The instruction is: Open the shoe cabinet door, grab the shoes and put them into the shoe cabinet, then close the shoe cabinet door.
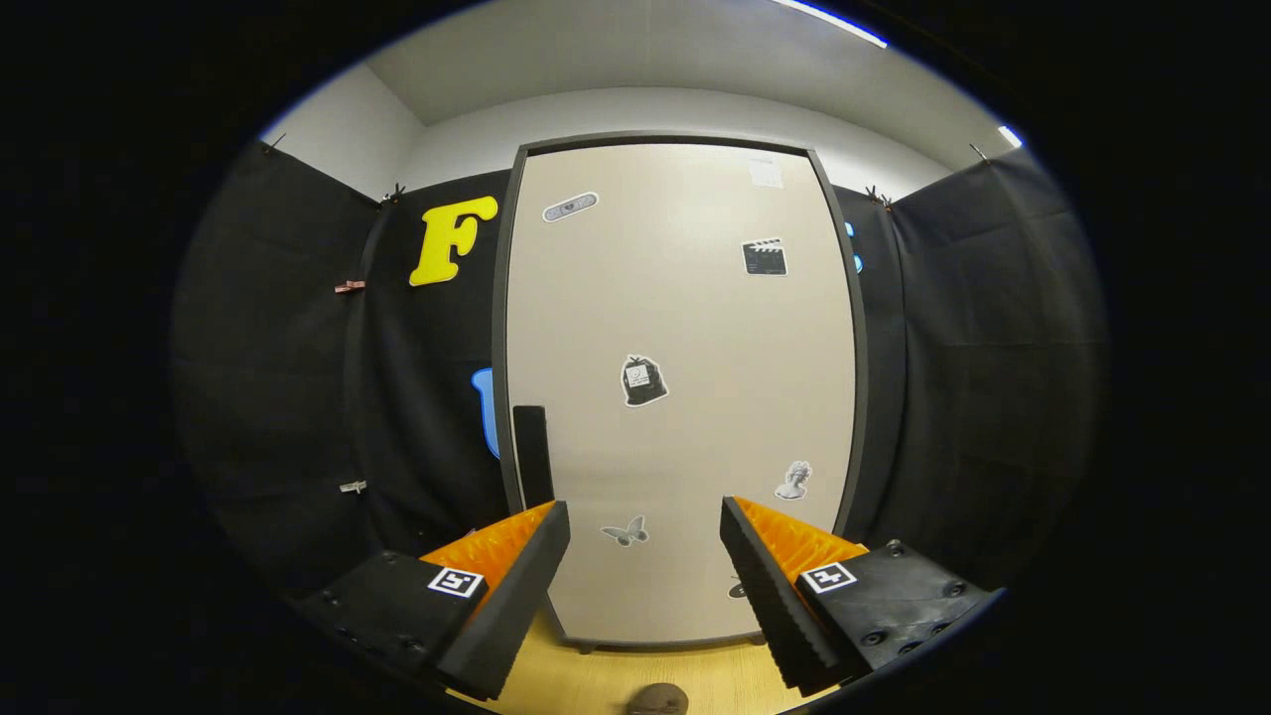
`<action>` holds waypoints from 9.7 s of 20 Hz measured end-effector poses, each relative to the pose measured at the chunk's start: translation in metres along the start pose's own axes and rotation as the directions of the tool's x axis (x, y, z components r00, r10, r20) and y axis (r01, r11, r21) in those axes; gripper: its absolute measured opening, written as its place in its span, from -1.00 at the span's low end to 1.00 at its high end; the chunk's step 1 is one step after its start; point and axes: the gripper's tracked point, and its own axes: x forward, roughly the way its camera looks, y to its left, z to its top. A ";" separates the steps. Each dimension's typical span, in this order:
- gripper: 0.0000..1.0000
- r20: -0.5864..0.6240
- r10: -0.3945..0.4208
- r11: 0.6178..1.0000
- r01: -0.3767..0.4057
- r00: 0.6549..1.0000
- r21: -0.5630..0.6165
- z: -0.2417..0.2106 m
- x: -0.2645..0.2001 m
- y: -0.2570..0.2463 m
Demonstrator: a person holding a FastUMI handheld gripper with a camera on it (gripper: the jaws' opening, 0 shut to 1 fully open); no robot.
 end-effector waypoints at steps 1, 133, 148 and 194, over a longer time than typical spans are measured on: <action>0.99 -0.005 0.003 1.000 -0.003 1.000 -0.001 -0.002 0.003 0.003; -0.58 -0.830 0.007 0.999 0.030 0.558 0.029 -0.510 -0.026 0.039; -0.51 -0.824 -0.024 0.998 0.061 0.566 0.013 -0.559 0.044 0.023; -0.90 -0.445 -0.076 0.993 0.108 0.892 0.047 -0.142 0.196 -0.023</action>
